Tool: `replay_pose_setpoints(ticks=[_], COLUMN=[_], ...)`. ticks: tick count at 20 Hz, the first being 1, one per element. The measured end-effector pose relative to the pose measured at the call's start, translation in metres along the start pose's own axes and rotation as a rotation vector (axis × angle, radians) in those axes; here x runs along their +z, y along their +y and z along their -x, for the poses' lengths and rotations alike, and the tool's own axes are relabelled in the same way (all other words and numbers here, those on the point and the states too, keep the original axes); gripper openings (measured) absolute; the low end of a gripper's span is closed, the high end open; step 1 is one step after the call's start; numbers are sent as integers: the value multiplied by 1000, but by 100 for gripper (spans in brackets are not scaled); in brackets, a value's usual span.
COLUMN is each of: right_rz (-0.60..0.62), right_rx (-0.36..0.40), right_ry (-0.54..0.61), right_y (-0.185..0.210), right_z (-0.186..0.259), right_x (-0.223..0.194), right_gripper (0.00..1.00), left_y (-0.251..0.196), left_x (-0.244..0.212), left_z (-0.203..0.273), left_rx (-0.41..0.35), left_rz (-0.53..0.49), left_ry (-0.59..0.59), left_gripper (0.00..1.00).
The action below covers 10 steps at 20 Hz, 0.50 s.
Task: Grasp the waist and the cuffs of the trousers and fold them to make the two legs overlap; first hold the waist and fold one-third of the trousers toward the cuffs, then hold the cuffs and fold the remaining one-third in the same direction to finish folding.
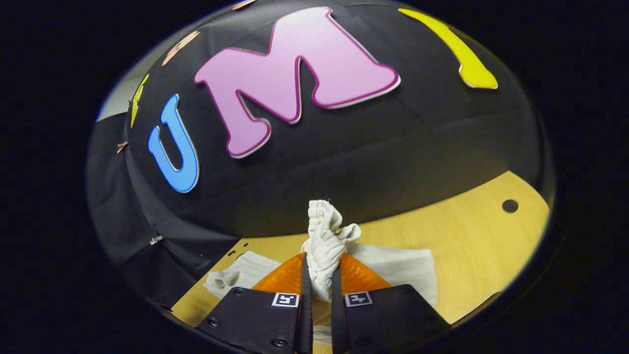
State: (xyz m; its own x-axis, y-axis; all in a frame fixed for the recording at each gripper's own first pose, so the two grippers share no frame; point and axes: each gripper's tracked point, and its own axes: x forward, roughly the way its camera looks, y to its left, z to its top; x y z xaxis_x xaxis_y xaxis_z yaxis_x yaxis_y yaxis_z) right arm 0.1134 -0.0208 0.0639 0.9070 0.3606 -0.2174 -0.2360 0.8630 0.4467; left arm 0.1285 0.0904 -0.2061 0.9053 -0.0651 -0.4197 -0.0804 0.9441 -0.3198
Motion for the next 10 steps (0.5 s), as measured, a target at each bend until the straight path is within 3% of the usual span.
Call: replay_pose_setpoints(ticks=[2,3,4,6,7,10], right_rz=[-3,-6,-12,-26,-28,12], right_rx=[18,37,47,46,45,17], right_ry=[46,56,62,95,118,134], right_y=[14,22,27,32,36,31], right_z=[-12,-13,-13,-15,-16,0], right_x=[-35,-45,-55,-77,-87,-89], right_gripper=[23,19,37,29,50,98], left_y=[7,7,9,18,22,26], left_x=[10,17,27,36,39,61], left_z=[-20,-28,-34,-45,-49,-63], left_rx=[31,36,45,97,112,108], left_rz=[72,115,152,147,121,30], left_ry=[-32,-57,-84,-121,-123,-143], left_gripper=[97,97,97,97,97,97])
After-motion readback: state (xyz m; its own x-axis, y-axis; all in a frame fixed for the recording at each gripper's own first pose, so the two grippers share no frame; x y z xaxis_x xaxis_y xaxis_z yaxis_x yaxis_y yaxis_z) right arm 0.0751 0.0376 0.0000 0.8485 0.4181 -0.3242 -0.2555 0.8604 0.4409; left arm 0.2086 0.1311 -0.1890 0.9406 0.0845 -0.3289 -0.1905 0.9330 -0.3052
